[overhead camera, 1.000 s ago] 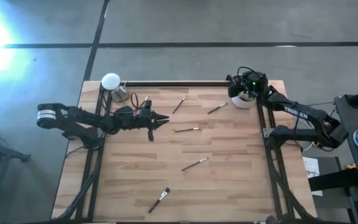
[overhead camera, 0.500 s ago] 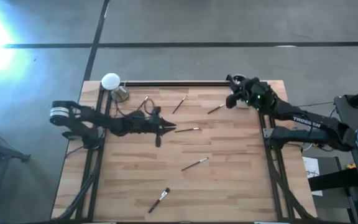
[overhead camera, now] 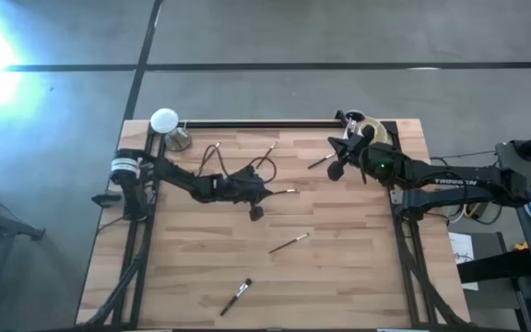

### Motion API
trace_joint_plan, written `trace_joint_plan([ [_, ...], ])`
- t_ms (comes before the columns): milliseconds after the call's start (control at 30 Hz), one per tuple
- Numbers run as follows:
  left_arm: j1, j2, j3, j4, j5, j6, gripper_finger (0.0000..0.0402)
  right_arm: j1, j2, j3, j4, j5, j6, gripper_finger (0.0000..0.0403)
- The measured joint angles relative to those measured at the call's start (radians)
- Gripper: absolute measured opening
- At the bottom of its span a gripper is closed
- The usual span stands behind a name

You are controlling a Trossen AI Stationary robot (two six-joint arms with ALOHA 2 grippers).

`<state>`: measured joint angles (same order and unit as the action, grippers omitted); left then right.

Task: Put items in baskets/containers
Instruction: Put the black eyeshadow brush into the white organizer

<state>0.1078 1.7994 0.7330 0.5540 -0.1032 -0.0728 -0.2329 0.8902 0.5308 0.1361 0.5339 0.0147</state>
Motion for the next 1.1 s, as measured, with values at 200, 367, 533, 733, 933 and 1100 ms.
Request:
trace_joint_plan([
  [200,0.003,0.004,0.016,-0.063,-0.046,-0.010,0.0027,0.000,0.001,0.000,0.002,0.000,0.000,0.0008],
  [367,0.015,0.001,0.014,-0.122,-0.054,-0.014,0.0074,0.000,0.001,-0.001,0.003,0.000,0.000,0.0008],
  [533,0.021,0.001,0.014,-0.166,-0.054,-0.005,0.0097,0.000,0.002,-0.001,0.003,0.000,0.003,0.0008],
  [733,0.022,-0.003,0.018,-0.256,-0.048,0.024,0.0093,0.000,0.002,-0.001,0.003,0.000,0.004,0.0008],
  [933,0.021,-0.005,0.018,-0.286,-0.041,0.037,0.0057,0.000,0.002,-0.001,0.003,0.000,0.004,0.0008],
  [1100,0.021,-0.005,0.017,-0.306,-0.030,0.051,0.0008,0.000,0.002,-0.002,0.003,-0.002,0.008,0.0008],
])
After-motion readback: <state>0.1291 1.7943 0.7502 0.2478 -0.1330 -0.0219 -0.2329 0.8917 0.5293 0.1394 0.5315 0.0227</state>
